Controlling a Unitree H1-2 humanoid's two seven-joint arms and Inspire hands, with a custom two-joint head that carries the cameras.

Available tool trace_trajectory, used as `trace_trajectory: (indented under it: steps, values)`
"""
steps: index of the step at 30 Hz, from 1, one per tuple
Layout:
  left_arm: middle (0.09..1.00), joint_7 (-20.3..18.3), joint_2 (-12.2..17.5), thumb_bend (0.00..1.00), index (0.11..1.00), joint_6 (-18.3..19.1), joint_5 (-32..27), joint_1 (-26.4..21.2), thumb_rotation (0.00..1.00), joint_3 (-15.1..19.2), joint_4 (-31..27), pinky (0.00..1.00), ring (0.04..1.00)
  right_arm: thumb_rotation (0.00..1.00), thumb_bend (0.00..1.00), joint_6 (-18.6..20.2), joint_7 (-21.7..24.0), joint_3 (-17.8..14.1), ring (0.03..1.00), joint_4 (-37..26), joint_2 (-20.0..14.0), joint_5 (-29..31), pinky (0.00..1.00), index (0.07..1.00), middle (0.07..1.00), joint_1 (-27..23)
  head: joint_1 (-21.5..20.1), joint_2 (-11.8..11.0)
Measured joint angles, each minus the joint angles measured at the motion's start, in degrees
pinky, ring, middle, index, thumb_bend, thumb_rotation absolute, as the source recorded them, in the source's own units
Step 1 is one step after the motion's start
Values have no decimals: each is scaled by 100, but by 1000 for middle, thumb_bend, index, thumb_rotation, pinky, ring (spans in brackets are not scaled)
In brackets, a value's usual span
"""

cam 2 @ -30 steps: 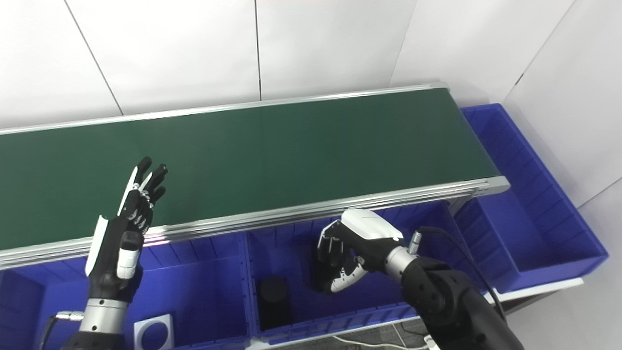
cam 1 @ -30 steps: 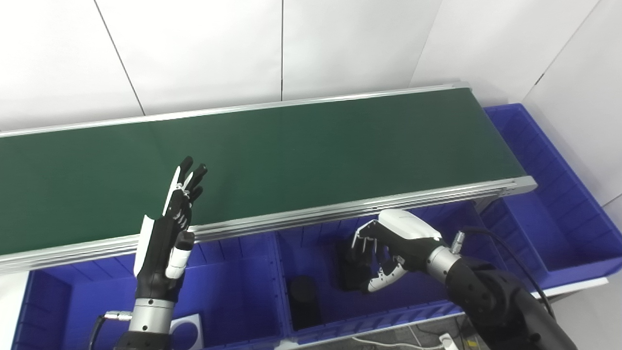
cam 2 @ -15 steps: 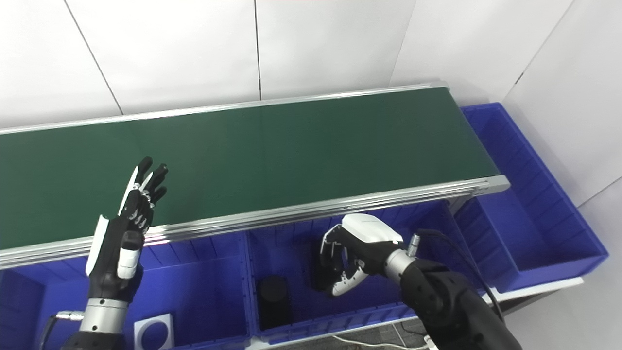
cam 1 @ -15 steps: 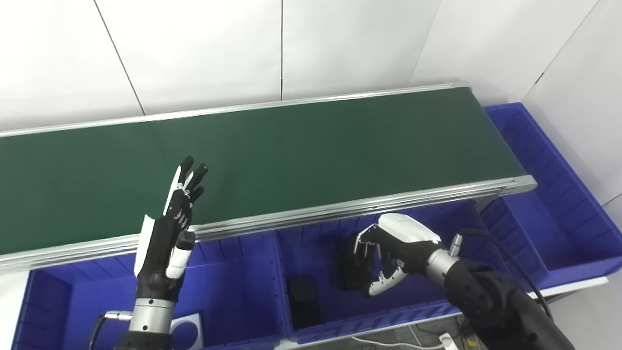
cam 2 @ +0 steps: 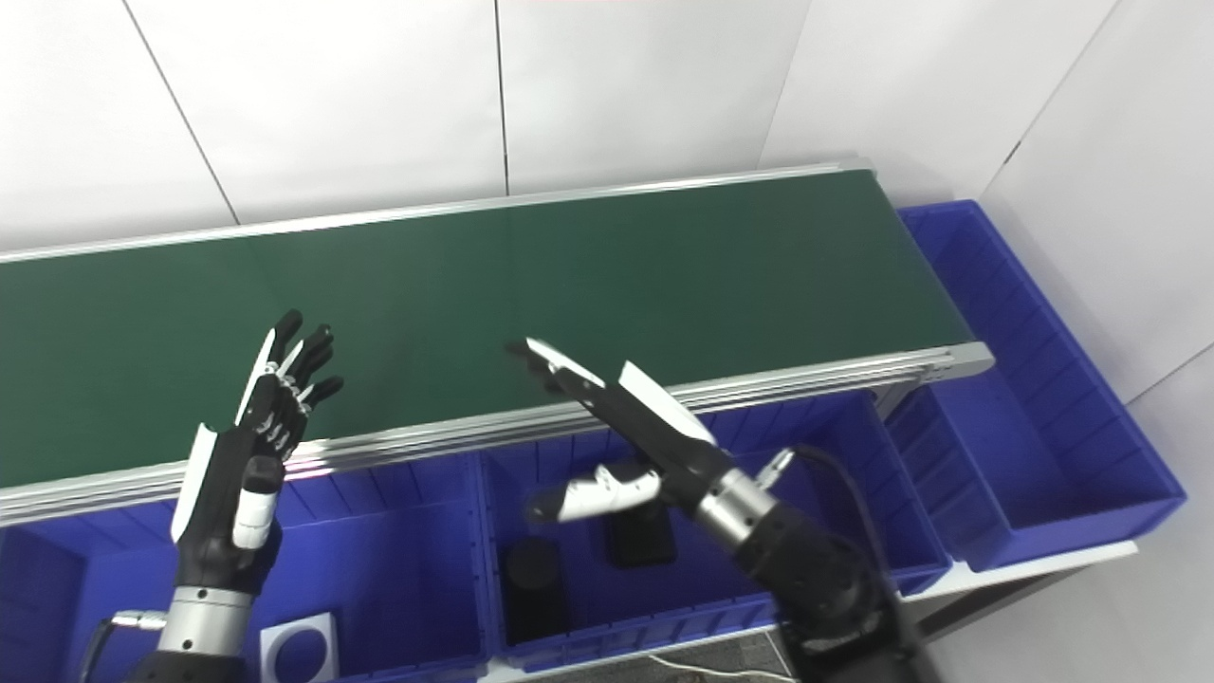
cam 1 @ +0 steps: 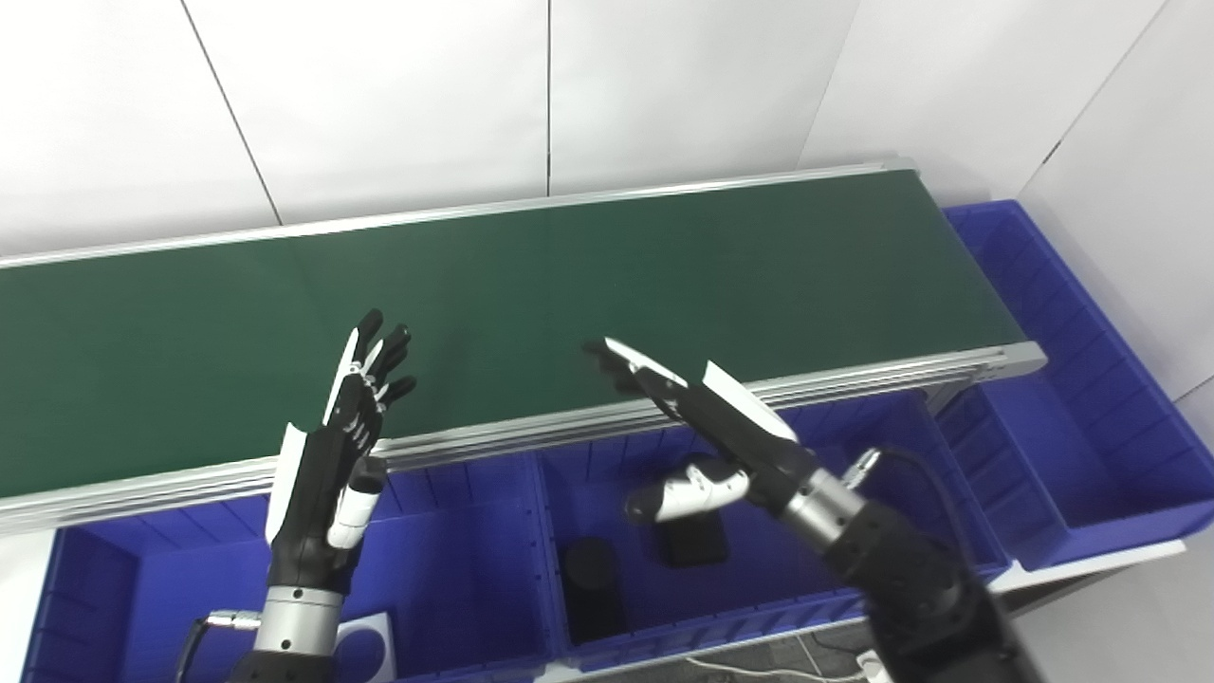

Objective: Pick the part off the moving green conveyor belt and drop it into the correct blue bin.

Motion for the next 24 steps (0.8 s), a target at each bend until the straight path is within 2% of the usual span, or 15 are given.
trace_trajectory:
  steps: [6, 7, 8, 10, 12, 18, 20, 24]
  values:
    - [935, 15, -1, 719, 1000, -259, 316, 88, 1000, -104, 205, 913, 947, 847, 1000, -976, -574, 76, 967, 881, 572, -8, 920, 1000, 990, 41, 459, -88]
    - [939, 16, -2, 708, 1000, -286, 360, 101, 1000, -114, 247, 916, 951, 861, 1000, -1089, -657, 77, 967, 1027, 633, -8, 918, 1000, 993, 61, 459, -88]
    - [941, 18, -2, 703, 1000, -329, 378, 116, 1000, -121, 283, 918, 953, 869, 1000, -1225, -714, 85, 968, 1186, 680, -8, 917, 1000, 996, 93, 720, -149]
    - [944, 26, -12, 697, 999, -457, 387, 150, 1000, -132, 384, 918, 954, 879, 1000, -1460, -792, 102, 974, 1378, 703, -9, 924, 1000, 999, 184, 783, -158]
    - [951, 35, -15, 679, 998, -540, 403, 179, 1000, -140, 469, 917, 958, 905, 1000, -1619, -850, 98, 985, 1545, 701, -12, 935, 1000, 1000, 234, 1090, -246]
    - [962, 53, -16, 667, 1000, -788, 512, 222, 1000, -183, 698, 985, 981, 918, 1000, -2045, -1035, 66, 998, 1956, 685, 11, 949, 1000, 1000, 284, 1320, -343]
    - [957, 70, -14, 689, 997, -874, 587, 234, 1000, -191, 834, 998, 988, 940, 1000, -2117, -1044, 76, 995, 2019, 678, 36, 944, 1000, 1000, 316, 1486, -474]
    - [956, 126, -13, 758, 985, -1003, 745, 254, 1000, -186, 1107, 1000, 992, 960, 1000, -2140, -1074, 94, 988, 2112, 651, 93, 952, 1000, 1000, 403, 1531, -528]
